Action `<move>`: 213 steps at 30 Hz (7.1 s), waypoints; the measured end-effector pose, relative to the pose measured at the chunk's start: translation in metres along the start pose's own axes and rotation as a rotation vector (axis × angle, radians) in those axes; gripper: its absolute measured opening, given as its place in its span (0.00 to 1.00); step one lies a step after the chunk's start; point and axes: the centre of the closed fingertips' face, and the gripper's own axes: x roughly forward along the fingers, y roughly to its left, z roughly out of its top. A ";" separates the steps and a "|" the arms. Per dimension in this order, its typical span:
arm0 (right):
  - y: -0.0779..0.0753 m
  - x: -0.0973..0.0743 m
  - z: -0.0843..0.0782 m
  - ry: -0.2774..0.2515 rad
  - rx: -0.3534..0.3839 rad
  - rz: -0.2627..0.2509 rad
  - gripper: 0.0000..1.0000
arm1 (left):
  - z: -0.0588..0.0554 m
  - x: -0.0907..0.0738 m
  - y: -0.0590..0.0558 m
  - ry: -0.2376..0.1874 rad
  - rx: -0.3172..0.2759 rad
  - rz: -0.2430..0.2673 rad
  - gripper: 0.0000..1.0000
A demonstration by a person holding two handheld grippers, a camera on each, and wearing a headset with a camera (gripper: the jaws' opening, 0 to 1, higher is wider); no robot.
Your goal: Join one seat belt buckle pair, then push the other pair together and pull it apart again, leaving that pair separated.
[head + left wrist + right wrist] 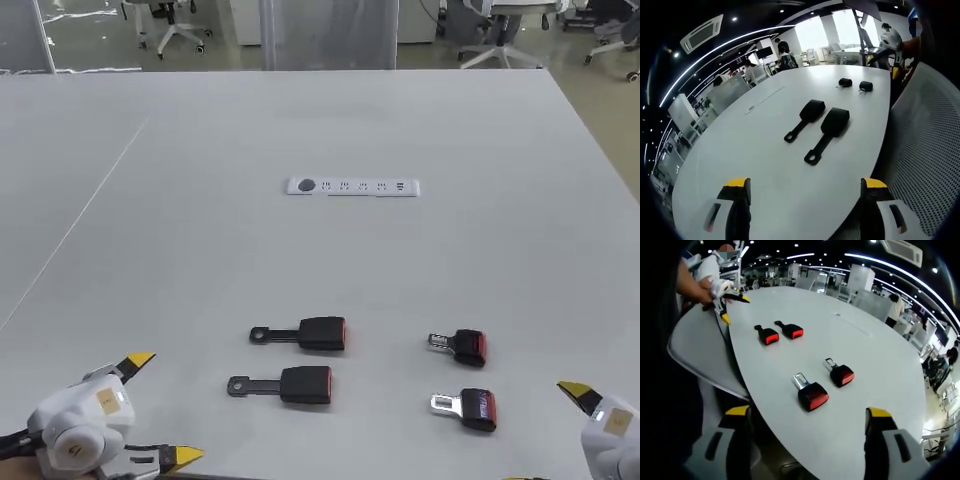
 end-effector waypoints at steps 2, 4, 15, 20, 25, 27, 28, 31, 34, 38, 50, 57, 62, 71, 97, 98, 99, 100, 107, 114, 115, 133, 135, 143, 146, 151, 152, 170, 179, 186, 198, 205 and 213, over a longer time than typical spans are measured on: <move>0.001 0.000 0.000 0.002 0.004 0.000 0.95 | 0.000 0.000 0.000 0.001 0.006 0.000 0.92; 0.001 0.000 0.000 0.004 0.001 -0.002 0.95 | 0.000 0.000 -0.001 0.003 0.011 -0.002 0.92; 0.003 0.000 -0.006 0.056 -0.031 0.006 0.87 | -0.005 -0.001 0.000 0.039 0.080 0.011 0.91; -0.002 -0.004 -0.001 0.042 -0.023 0.001 0.86 | -0.002 -0.002 0.001 0.025 0.074 0.009 0.92; -0.009 -0.006 -0.002 0.047 -0.034 -0.010 0.89 | 0.001 -0.002 0.000 0.005 0.026 -0.015 0.93; -0.011 -0.006 -0.002 0.049 -0.041 -0.011 0.94 | 0.001 -0.002 -0.006 0.006 0.012 -0.049 0.91; -0.012 -0.006 -0.003 0.048 -0.046 -0.009 0.96 | 0.000 -0.002 -0.004 0.013 0.020 -0.045 0.90; -0.016 -0.005 -0.003 0.048 -0.059 -0.013 1.00 | -0.001 -0.002 0.001 0.023 -0.018 -0.041 0.92; -0.019 -0.003 -0.004 0.057 -0.053 -0.009 0.99 | 0.004 -0.003 0.002 0.037 -0.018 -0.044 0.93; -0.019 -0.003 -0.005 0.087 -0.046 0.019 0.91 | 0.017 0.001 -0.003 0.042 0.035 -0.075 0.92; -0.021 0.004 -0.006 0.126 -0.086 0.089 0.73 | 0.040 0.033 -0.010 0.097 0.157 -0.141 0.78; -0.022 0.015 -0.003 0.135 -0.127 0.131 0.70 | 0.052 0.054 -0.025 0.125 0.240 -0.225 0.71; -0.019 0.025 0.001 0.141 -0.180 0.168 0.68 | 0.059 0.069 -0.036 0.150 0.282 -0.285 0.66; -0.015 0.042 -0.002 0.165 -0.227 0.229 0.62 | 0.069 0.096 -0.045 0.171 0.323 -0.332 0.57; -0.008 0.084 -0.013 0.247 -0.280 0.379 0.42 | 0.068 0.134 -0.070 0.251 0.363 -0.517 0.44; -0.008 0.085 -0.014 0.251 -0.281 0.382 0.41 | 0.068 0.135 -0.071 0.253 0.363 -0.522 0.44; -0.008 0.085 -0.015 0.254 -0.286 0.389 0.40 | 0.067 0.135 -0.072 0.252 0.365 -0.526 0.43; -0.009 0.086 -0.016 0.255 -0.282 0.392 0.39 | 0.068 0.136 -0.073 0.248 0.365 -0.532 0.41; -0.009 0.089 -0.017 0.260 -0.290 0.416 0.35 | 0.065 0.138 -0.079 0.267 0.400 -0.558 0.33; -0.009 0.090 -0.017 0.267 -0.341 0.441 0.34 | 0.065 0.138 -0.080 0.286 0.466 -0.567 0.33; -0.009 0.090 -0.017 0.264 -0.341 0.444 0.34 | 0.064 0.138 -0.079 0.288 0.461 -0.564 0.32; 0.002 0.098 -0.005 0.252 -0.313 0.424 0.34 | 0.063 0.138 -0.079 0.331 0.439 -0.551 0.32; 0.006 0.102 -0.001 0.252 -0.318 0.426 0.34 | 0.063 0.138 -0.079 0.332 0.439 -0.552 0.32; 0.023 0.117 0.019 0.232 -0.358 0.445 0.34 | 0.062 0.139 -0.079 0.344 0.438 -0.555 0.32; 0.031 0.123 0.028 0.220 -0.353 0.447 0.34 | 0.062 0.139 -0.079 0.345 0.440 -0.557 0.33; 0.043 0.134 0.042 0.204 -0.350 0.445 0.34 | 0.062 0.139 -0.080 0.348 0.449 -0.558 0.32; 0.045 0.136 0.044 0.203 -0.349 0.442 0.34 | 0.062 0.139 -0.080 0.348 0.450 -0.558 0.32; 0.071 0.162 0.076 0.202 -0.398 0.459 0.34 | 0.062 0.139 -0.081 0.360 0.453 -0.559 0.32; 0.076 0.164 0.080 0.198 -0.424 0.459 0.34 | 0.062 0.140 -0.081 0.367 0.453 -0.554 0.32; 0.080 0.167 0.085 0.188 -0.430 0.452 0.34 | 0.063 0.140 -0.082 0.376 0.470 -0.558 0.32; 0.081 0.171 0.089 0.190 -0.430 0.461 0.32 | 0.063 0.141 -0.081 0.382 0.461 -0.563 0.32; 0.083 0.174 0.093 0.183 -0.437 0.471 0.32 | 0.062 0.140 -0.082 0.375 0.461 -0.564 0.31; 0.086 0.178 0.097 0.173 -0.449 0.476 0.31 | 0.062 0.140 -0.082 0.382 0.464 -0.568 0.31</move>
